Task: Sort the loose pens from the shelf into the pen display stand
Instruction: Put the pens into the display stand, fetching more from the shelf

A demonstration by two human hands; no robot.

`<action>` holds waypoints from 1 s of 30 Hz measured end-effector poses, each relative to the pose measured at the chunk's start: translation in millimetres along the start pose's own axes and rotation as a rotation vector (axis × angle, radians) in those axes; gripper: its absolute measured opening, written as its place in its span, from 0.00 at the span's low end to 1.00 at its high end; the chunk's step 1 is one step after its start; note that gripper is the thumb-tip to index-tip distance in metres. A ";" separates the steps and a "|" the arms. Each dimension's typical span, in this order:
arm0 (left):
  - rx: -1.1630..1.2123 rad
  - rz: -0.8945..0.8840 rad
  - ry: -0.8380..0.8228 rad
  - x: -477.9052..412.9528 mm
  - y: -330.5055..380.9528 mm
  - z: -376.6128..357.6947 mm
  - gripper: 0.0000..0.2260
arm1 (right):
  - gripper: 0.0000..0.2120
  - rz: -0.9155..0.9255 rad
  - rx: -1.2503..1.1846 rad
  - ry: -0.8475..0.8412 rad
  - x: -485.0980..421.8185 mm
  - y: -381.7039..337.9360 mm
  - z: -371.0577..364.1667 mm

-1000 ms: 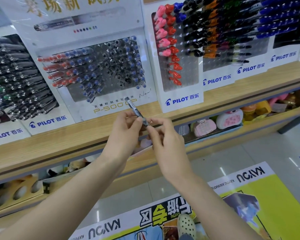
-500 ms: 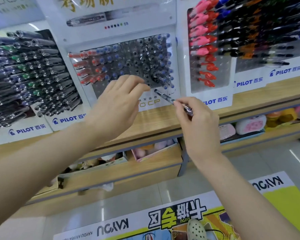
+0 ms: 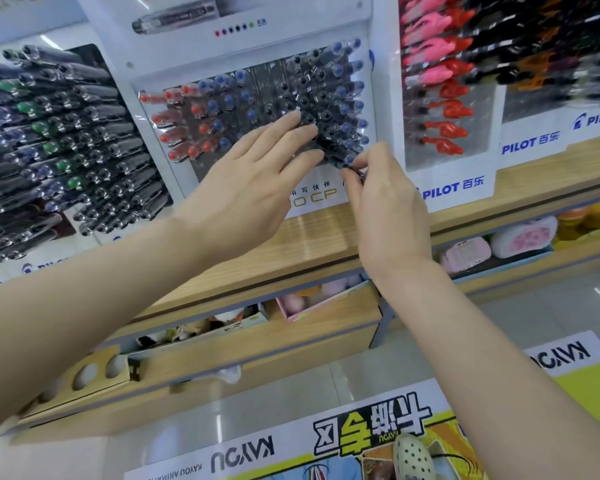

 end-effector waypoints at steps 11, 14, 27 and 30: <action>0.001 -0.002 0.031 -0.1 -1.4 -0.5 0.20 | 0.05 0.165 0.049 0.096 1.4 -4.0 1.9; -0.008 -0.010 0.020 0.8 -2.3 -0.1 0.21 | 0.05 0.160 0.059 0.042 -6.0 -3.4 -3.2; 0.047 0.020 -0.004 0.9 -1.3 4.3 0.20 | 0.04 0.232 0.144 0.014 -10.0 2.4 8.3; 0.057 0.021 -0.003 0.5 -0.4 5.6 0.20 | 0.06 0.194 0.244 -0.043 -17.4 -1.1 4.5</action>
Point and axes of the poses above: each hand's wrist, its own x-axis away from the middle knuckle, its own z-axis out of the back of the hand, y = z × x, the point moved 2 cm from there along -x, towards the middle knuckle, and after that the axes turned 1 degree about -x, right-handed, at the moved point
